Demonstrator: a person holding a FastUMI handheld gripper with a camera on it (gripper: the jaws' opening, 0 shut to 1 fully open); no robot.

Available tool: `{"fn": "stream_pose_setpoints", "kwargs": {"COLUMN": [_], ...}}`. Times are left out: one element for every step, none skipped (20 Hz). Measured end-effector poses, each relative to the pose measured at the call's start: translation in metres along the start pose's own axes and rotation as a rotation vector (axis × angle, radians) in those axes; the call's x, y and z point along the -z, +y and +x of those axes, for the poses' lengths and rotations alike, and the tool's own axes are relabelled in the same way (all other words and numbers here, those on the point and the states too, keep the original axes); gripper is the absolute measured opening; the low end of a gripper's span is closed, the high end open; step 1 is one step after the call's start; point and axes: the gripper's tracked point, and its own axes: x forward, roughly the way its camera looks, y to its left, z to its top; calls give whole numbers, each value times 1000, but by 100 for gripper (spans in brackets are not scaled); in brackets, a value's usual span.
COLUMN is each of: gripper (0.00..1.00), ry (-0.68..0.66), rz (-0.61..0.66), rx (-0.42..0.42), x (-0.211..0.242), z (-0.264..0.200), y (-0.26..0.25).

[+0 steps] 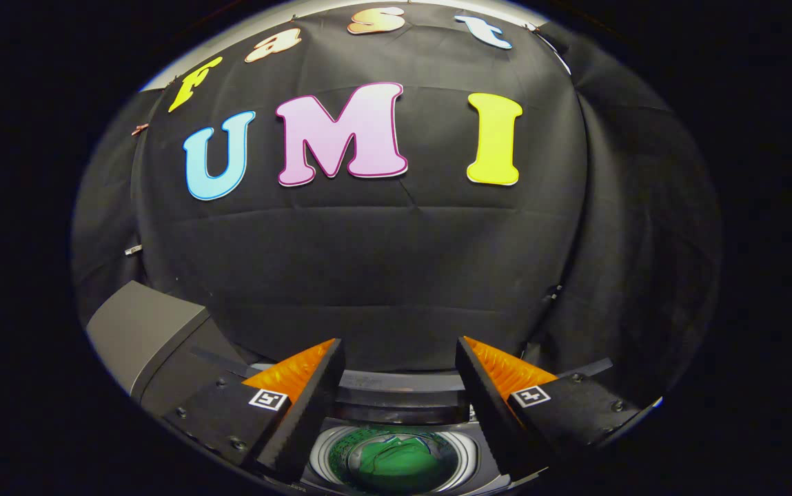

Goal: Put the clothes into the washing machine and then close the washing machine lid.

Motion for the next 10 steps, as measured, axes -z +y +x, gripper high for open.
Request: {"fn": "stream_pose_setpoints", "kwargs": {"gripper": [100, 100, 100, 100, 100, 100, 100, 100, 100, 100], "ry": [-9, -19, -14, -9, -11, -10, -3, 1, 1, 0], "rz": [-1, -3, -1, -1, 0, 0, 1, 3, 0, 1], "rx": [-3, -6, -4, -3, -2, -1, 3, 8, 10, 9], "x": [1, 1, 2, 4, 5, 6, 10, 13, 14, 16], "z": [-2, -4, -4, -4, -5, -7, -11, -14, -16, -18], "y": [1, 2, 2, 1, 1, 2, 2, 3, 4, 5]}}
